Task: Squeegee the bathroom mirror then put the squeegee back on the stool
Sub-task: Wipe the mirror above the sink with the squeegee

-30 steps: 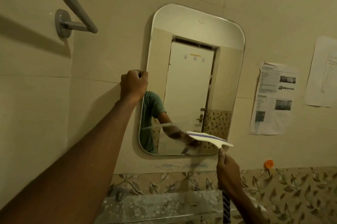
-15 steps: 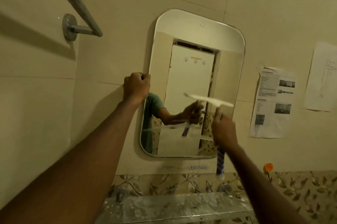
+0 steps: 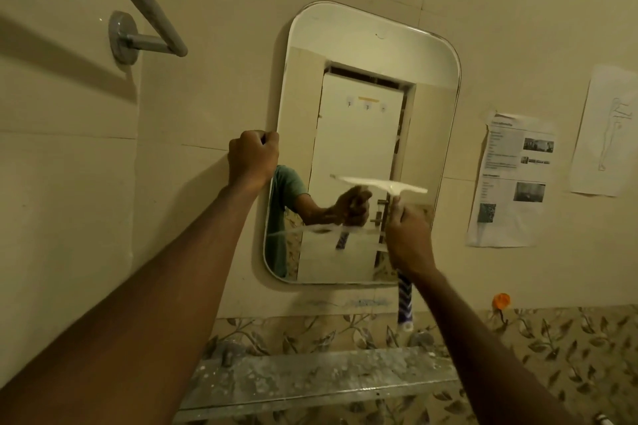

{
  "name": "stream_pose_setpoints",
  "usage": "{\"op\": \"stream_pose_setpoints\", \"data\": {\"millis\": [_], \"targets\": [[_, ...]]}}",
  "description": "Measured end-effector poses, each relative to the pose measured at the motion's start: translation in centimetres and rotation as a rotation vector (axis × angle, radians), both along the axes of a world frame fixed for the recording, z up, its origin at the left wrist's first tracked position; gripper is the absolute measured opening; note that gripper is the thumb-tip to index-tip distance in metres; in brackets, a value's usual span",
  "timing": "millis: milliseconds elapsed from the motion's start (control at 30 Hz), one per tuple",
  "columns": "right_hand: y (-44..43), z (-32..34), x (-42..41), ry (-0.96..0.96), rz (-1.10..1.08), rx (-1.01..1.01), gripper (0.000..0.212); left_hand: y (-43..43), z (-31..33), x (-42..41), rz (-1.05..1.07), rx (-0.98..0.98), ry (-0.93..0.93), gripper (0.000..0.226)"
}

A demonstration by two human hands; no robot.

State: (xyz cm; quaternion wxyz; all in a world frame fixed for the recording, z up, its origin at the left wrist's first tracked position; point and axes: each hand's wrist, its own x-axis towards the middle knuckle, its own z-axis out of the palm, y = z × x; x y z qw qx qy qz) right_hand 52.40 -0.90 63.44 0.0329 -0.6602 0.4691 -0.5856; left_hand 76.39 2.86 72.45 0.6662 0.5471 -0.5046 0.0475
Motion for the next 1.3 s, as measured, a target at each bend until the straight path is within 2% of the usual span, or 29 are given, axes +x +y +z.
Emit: {"op": "stream_pose_setpoints", "data": {"millis": [100,200,267,400,500,567,767,867,1000,1100,1200,1300], "targets": [[1.1,-7.1,1.5,-0.006,-0.024,0.076,0.049,-0.2,-1.1,-0.1,0.025,0.012,-0.004,0.039],[3.0,-10.8,1.8,0.037,-0.036,0.180,0.045,-0.2,-1.6,-0.3,0.024,0.018,0.007,0.039],[4.0,-10.3,1.6,0.053,-0.027,0.201,0.046,-0.2,-1.7,-0.3,0.018,0.020,0.000,0.043],[3.7,-3.9,2.8,-0.011,0.030,0.042,0.047,-0.3,-1.7,-0.1,0.025,0.029,-0.014,0.041],[3.1,-0.1,4.5,0.020,0.037,0.000,0.043,-0.2,-1.7,0.1,0.005,0.038,-0.008,0.039],[3.1,-1.2,5.6,-0.008,0.048,0.024,0.039,-0.3,-1.5,0.2,-0.009,0.040,-0.004,0.040],[4.8,-11.2,7.0,-0.054,0.039,0.185,0.036,-0.4,-1.7,0.2,0.009,0.010,-0.030,0.037],[5.1,-10.3,6.6,-0.008,0.012,0.173,0.039,-0.3,-1.7,0.3,0.006,0.006,-0.032,0.037],[4.9,-4.0,6.9,-0.051,0.054,0.029,0.041,-0.4,-1.8,0.4,-0.013,0.016,-0.032,0.038],[4.4,-1.6,7.5,-0.032,0.063,0.030,0.038,-0.6,-1.8,0.5,-0.012,0.013,-0.034,0.040],[4.5,-4.9,8.3,-0.016,0.119,0.069,0.035,-0.5,-1.8,0.5,0.006,0.016,-0.036,0.042],[5.2,-9.9,8.7,0.005,0.078,0.148,0.038,-0.6,-1.7,0.5,0.004,0.008,-0.030,0.039]]}}
